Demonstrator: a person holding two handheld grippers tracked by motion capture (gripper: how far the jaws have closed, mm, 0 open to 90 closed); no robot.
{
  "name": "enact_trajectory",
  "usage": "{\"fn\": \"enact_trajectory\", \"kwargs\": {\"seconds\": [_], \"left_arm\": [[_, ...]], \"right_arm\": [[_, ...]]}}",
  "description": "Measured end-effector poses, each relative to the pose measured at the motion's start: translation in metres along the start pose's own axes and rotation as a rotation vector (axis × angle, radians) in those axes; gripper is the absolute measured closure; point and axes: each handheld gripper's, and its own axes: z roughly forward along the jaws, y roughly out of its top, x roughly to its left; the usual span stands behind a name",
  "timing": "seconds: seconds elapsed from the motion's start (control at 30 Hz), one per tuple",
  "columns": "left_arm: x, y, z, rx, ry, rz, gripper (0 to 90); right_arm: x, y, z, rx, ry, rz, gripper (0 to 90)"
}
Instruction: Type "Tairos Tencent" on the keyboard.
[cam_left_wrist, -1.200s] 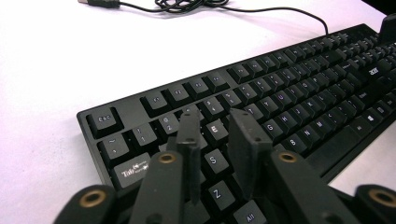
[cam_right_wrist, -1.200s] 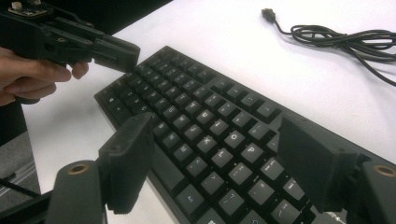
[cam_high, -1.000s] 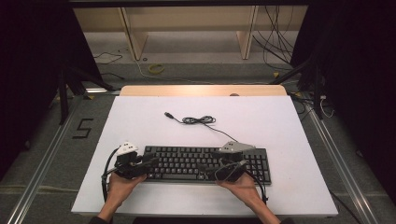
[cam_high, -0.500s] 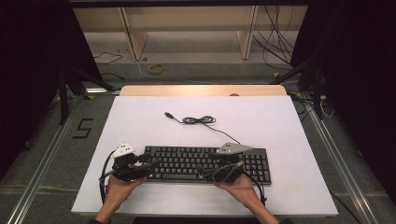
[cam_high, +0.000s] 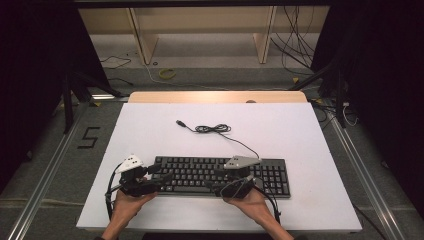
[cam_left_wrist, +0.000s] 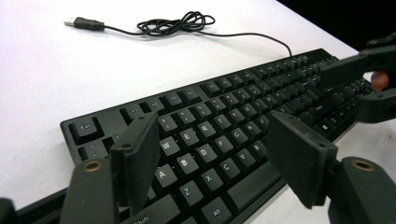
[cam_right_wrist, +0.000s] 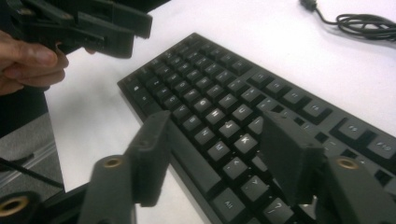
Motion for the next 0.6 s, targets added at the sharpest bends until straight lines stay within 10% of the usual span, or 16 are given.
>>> {"fn": "enact_trajectory", "kwargs": {"seconds": [0.6], "left_arm": [[-0.001, -0.004, -0.006, -0.018, 0.000, -0.008, 31.8]], "right_arm": [[0.010, -0.003, 0.021, 0.063, 0.027, -0.018, 82.7]]}}
